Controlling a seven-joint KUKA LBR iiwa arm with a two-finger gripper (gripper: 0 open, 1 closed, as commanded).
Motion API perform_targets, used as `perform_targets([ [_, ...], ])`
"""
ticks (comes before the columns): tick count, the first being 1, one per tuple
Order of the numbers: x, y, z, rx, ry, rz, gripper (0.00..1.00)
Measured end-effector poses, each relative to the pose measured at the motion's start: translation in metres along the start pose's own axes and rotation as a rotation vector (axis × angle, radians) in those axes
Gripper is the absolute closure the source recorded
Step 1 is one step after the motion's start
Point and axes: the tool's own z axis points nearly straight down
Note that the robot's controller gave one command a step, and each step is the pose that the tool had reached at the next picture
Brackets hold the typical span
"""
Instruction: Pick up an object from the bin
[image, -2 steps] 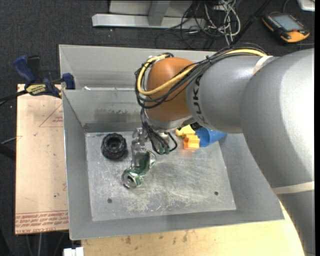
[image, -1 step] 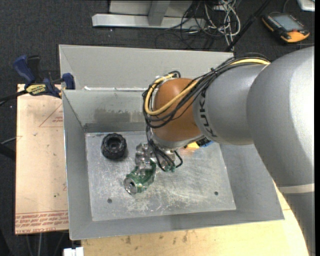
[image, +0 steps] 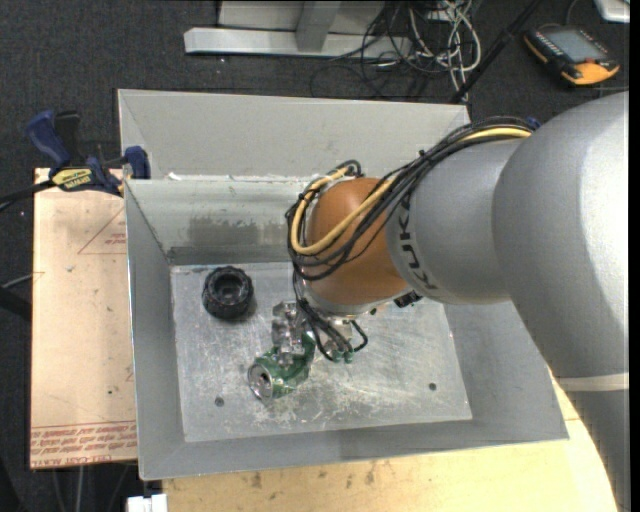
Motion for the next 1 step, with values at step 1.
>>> perform_targets([
  [1,0.001,0.003,-0.0332,0.003,0.033,0.001,1.0],
])
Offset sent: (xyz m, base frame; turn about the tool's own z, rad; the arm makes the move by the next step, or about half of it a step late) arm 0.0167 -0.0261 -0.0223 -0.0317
